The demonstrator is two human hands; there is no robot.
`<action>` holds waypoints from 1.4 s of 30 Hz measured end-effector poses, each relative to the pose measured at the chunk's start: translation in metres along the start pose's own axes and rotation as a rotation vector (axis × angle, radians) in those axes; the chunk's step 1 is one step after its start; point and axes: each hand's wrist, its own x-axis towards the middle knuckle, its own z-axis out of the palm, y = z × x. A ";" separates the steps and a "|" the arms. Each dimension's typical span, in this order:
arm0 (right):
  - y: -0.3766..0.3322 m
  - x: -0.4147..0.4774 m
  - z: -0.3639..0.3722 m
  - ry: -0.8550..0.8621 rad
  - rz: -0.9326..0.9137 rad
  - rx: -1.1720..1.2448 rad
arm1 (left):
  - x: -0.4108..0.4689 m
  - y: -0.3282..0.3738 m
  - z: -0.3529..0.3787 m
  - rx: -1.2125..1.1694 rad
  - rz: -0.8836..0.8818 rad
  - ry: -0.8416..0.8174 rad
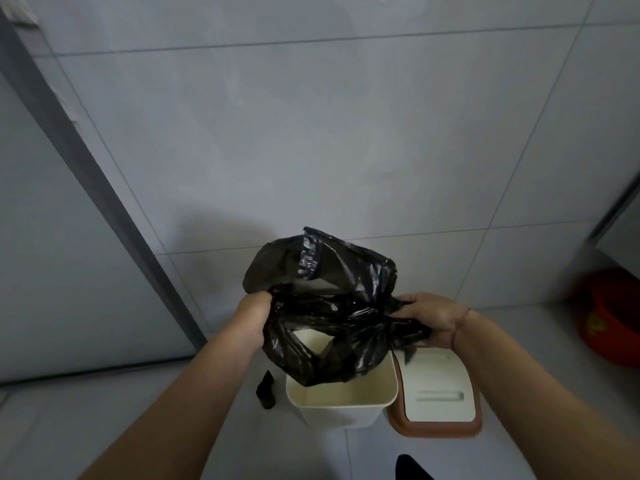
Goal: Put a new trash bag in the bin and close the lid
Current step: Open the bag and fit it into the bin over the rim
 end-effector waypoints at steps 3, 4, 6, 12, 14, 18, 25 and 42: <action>0.005 0.004 -0.001 0.004 0.009 0.150 | -0.002 -0.005 0.001 -0.131 -0.168 -0.123; 0.008 0.005 -0.001 0.017 0.024 0.206 | -0.005 -0.006 0.001 -0.155 -0.203 -0.154; 0.010 0.006 -0.002 0.074 0.068 0.318 | -0.005 -0.010 0.001 -0.222 -0.223 -0.184; 0.011 0.011 -0.006 0.326 0.085 0.572 | 0.001 -0.016 -0.001 -0.286 -0.159 -0.279; 0.011 0.014 -0.005 0.353 0.069 0.670 | -0.003 -0.014 -0.002 -0.238 -0.137 -0.385; 0.009 0.013 0.006 0.250 0.126 0.666 | -0.014 -0.015 -0.005 0.168 -0.053 -0.510; 0.005 0.007 0.011 -0.034 -0.006 0.370 | -0.007 -0.011 0.006 0.018 -0.033 -0.161; 0.023 0.027 -0.026 0.658 0.128 0.290 | 0.006 -0.016 -0.026 0.653 0.148 -0.286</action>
